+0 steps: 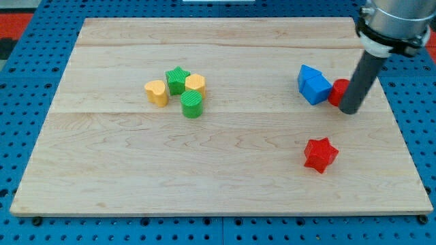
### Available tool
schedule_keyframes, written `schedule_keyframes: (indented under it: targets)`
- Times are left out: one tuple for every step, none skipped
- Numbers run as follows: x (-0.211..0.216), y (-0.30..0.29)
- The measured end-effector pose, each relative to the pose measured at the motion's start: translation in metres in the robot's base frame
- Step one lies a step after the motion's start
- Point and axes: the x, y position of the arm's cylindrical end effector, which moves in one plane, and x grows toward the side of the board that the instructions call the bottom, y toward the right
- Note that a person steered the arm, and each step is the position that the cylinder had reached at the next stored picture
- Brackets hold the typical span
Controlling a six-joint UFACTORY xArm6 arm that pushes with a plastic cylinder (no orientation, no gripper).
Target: Move the red star slightly to the right side of the board
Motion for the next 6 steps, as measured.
schedule_keyframes:
  targets:
    - [-0.008, 0.000]
    - [0.018, 0.007]
    - [0.071, 0.012]
    - [0.144, -0.019]
    - [0.148, -0.092]
    - [0.087, -0.063]
